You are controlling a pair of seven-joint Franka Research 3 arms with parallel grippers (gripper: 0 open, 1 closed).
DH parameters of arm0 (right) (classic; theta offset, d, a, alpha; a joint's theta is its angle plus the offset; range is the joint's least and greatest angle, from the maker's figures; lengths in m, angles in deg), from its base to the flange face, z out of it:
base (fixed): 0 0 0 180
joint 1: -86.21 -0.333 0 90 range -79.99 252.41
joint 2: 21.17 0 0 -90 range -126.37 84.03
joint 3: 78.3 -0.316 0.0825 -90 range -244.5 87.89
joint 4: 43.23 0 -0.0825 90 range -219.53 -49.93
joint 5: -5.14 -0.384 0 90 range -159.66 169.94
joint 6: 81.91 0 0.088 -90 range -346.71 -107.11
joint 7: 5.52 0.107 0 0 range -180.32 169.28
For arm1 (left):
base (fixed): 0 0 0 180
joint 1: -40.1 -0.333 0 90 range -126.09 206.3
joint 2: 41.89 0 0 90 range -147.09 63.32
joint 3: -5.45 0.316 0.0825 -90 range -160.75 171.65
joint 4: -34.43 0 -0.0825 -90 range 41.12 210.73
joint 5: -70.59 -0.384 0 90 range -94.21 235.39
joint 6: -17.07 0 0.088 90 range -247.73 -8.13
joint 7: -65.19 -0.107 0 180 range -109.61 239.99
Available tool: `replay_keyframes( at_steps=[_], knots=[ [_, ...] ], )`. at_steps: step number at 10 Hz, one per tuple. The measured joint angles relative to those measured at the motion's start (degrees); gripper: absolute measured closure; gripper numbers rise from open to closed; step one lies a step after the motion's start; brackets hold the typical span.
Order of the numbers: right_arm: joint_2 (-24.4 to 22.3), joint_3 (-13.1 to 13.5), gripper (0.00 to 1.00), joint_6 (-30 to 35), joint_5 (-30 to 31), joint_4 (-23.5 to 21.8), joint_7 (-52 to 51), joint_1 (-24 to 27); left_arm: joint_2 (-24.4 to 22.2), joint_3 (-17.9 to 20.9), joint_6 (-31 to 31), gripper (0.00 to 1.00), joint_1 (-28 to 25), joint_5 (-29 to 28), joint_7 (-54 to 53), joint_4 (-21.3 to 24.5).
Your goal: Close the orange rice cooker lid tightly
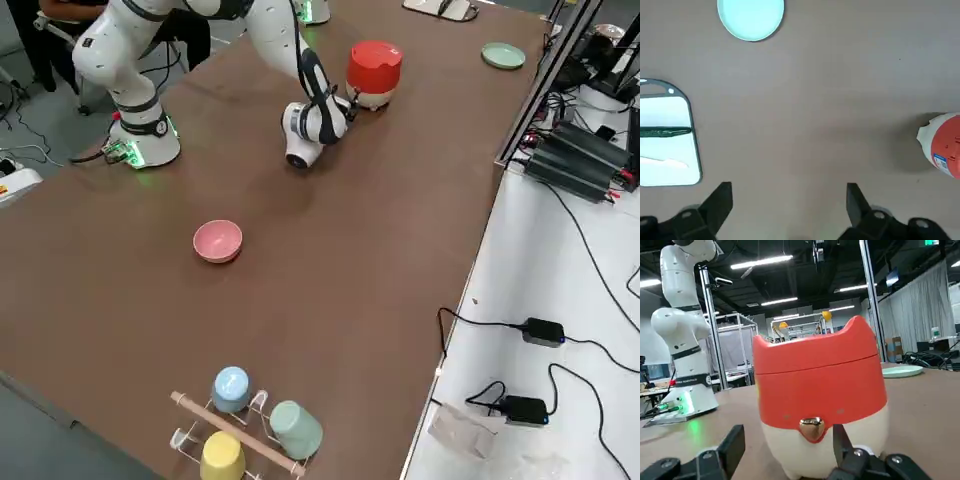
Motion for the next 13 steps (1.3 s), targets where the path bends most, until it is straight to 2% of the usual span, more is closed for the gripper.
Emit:
replay_keyframes(
  at_steps=[10,13],
  knots=[
    [1.1,-0.1,0.21,-0.4,-6.6,0.0,-0.4,-2.3,0.4,0.7,-1.7,0.0,-0.1,0.7,0.0,0.1],
    [1.4,-0.1,0.21,-0.4,-6.9,0.0,-0.5,-3.0,0.4,0.8,-2.1,0.0,-0.1,0.7,-0.1,-1.2]
  ],
)
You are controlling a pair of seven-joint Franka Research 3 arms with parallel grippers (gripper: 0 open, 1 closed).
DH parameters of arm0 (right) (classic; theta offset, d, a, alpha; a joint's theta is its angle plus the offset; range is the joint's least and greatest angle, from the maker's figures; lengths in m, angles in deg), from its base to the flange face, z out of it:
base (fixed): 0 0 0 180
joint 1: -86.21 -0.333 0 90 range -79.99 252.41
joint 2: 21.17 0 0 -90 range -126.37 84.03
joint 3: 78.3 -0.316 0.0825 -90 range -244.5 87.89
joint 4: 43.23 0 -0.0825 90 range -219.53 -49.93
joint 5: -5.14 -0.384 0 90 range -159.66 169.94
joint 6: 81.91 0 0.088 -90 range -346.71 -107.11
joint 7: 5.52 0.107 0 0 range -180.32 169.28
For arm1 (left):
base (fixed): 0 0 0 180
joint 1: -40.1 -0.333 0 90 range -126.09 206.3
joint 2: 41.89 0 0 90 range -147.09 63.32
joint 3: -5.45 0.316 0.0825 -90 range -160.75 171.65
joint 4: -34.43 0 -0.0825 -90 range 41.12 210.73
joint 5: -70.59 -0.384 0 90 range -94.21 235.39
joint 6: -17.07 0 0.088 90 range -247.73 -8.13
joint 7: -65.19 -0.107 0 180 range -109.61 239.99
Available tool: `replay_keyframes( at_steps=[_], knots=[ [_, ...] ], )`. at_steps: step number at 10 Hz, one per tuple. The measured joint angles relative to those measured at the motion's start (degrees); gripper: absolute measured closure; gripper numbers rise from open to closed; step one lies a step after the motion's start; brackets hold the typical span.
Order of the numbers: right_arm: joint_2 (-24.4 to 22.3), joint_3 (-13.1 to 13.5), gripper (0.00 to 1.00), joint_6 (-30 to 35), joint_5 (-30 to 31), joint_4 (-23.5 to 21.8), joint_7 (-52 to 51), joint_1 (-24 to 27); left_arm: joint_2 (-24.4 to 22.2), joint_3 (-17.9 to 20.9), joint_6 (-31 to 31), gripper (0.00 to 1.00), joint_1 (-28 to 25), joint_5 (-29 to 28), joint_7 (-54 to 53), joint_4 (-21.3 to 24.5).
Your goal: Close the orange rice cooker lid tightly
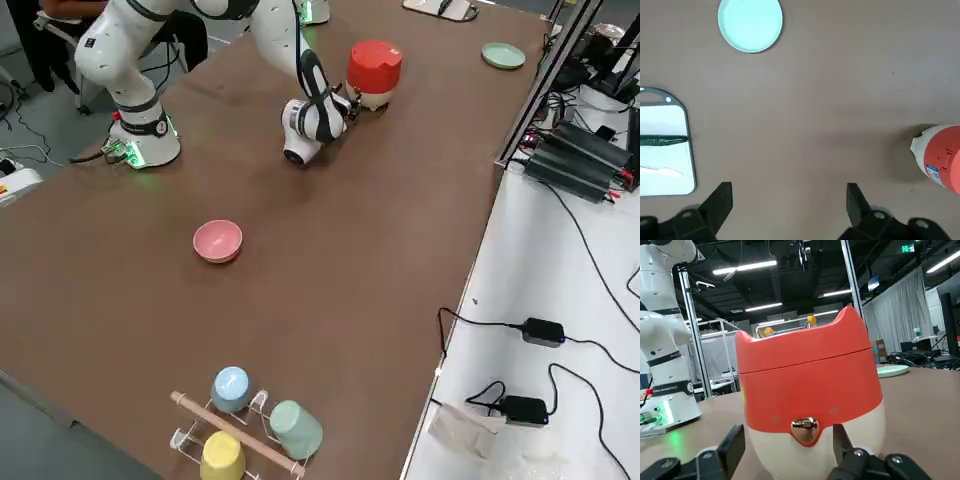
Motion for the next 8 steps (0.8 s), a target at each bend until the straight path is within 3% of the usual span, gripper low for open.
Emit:
replay_keyframes(
  at_steps=[8],
  knots=[
    [0.1,0.0,0.24,0.1,-4.4,0.1,-0.5,-0.8,0.0,0.5,-0.1,0.0,-0.2,0.0,0.0,-0.5]
  ],
)
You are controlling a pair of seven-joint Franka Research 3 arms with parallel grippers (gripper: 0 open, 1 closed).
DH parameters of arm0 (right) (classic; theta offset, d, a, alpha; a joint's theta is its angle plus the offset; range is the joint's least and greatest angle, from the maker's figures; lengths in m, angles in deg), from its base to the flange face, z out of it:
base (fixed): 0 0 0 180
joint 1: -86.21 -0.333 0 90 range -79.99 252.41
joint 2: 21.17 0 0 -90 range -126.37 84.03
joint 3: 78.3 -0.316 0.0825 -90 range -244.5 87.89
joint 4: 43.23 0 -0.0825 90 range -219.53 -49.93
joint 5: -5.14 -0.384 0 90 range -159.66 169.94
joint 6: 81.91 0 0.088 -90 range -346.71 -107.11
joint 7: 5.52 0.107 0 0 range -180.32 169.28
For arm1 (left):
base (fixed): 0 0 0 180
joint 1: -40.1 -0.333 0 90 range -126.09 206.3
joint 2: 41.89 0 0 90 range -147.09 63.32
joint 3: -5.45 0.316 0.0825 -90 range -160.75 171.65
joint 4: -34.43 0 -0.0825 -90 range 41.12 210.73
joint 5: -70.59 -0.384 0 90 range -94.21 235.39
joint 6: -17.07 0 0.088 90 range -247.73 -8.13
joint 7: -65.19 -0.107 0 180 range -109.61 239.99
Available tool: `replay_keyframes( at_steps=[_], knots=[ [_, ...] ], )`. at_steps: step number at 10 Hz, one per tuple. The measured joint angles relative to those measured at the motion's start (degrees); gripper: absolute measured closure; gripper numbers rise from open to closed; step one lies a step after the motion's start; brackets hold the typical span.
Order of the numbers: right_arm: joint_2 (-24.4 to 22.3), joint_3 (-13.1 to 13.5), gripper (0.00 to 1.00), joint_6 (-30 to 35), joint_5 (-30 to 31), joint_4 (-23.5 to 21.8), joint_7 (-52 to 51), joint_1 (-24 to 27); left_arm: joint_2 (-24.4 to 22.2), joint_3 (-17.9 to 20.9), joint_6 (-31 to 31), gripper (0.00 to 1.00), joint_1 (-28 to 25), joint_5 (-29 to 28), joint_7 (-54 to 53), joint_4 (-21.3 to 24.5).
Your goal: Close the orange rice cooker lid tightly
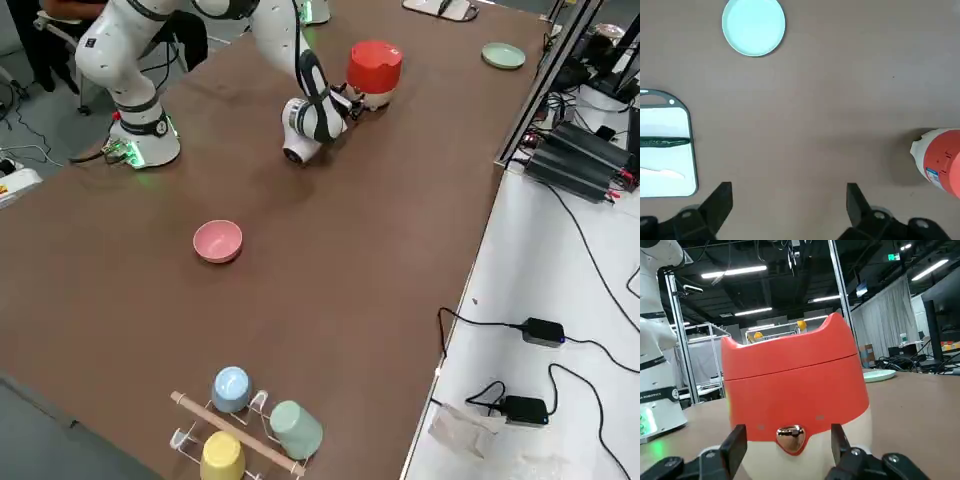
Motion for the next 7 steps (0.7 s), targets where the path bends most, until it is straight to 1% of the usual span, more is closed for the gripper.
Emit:
replay_keyframes(
  at_steps=[5,7],
  knots=[
    [0.2,0.0,0.29,-0.2,-1.0,0.3,-0.2,-0.7,0.0,0.3,-0.1,0.0,0.0,0.0,0.0,-0.4],
    [0.3,0.0,0.33,-0.2,-1.3,0.3,-0.2,-0.8,0.0,0.3,-0.1,0.0,0.0,0.0,0.0,-0.6]
  ],
)
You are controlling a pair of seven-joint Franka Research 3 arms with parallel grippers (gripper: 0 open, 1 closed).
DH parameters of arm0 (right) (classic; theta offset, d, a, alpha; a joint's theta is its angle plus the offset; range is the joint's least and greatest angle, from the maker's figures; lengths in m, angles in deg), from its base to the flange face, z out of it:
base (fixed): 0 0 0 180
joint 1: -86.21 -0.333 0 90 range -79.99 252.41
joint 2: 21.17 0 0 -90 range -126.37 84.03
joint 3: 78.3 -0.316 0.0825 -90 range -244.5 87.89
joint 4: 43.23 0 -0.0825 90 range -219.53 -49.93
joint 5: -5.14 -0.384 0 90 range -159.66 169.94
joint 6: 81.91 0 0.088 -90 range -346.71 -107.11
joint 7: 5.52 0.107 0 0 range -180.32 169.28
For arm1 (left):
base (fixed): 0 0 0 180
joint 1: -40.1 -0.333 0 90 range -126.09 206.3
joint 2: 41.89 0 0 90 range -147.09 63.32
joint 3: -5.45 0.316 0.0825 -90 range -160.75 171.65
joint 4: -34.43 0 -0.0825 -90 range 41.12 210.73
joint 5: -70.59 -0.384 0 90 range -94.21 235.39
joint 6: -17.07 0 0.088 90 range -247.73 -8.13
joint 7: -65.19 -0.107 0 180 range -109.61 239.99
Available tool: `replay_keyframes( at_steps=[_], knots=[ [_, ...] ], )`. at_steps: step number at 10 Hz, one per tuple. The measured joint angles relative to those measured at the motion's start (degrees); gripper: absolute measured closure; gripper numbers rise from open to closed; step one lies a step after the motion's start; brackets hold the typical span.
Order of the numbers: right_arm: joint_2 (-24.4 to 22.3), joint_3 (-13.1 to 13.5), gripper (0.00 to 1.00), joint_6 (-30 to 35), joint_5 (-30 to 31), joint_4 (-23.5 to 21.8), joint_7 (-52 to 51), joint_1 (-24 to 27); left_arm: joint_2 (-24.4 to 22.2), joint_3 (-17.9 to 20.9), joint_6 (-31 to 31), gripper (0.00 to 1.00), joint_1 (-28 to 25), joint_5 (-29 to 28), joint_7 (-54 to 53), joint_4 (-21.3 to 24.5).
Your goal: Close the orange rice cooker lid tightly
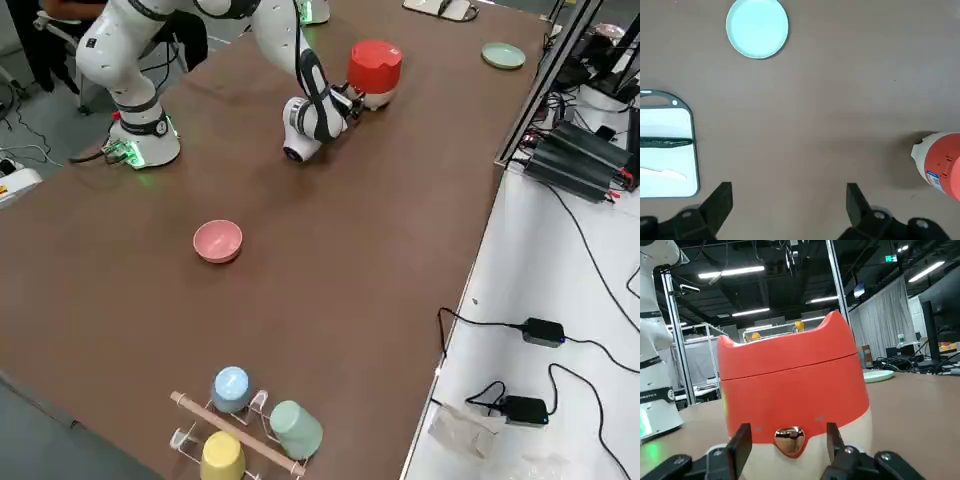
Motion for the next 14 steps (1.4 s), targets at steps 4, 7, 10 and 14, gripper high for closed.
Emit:
replay_keyframes(
  at_steps=[4,7,10,14],
  knots=[
    [0.5,0.0,0.33,0.0,-0.9,0.5,0.0,0.0,0.0,0.0,0.0,0.0,0.0,0.0,0.1,-0.2],
    [0.8,0.0,0.34,0.0,-1.0,0.8,0.0,-0.3,0.0,0.0,0.0,0.0,0.0,0.0,0.1,-0.2],
    [0.8,0.0,0.38,0.0,-1.1,0.9,0.0,-1.1,0.0,0.0,0.0,0.0,0.0,0.0,0.1,-0.2],
    [0.8,0.1,0.52,0.0,-1.2,0.9,0.0,-1.2,0.0,0.0,0.0,0.0,0.0,0.0,0.2,-0.2]
  ],
)
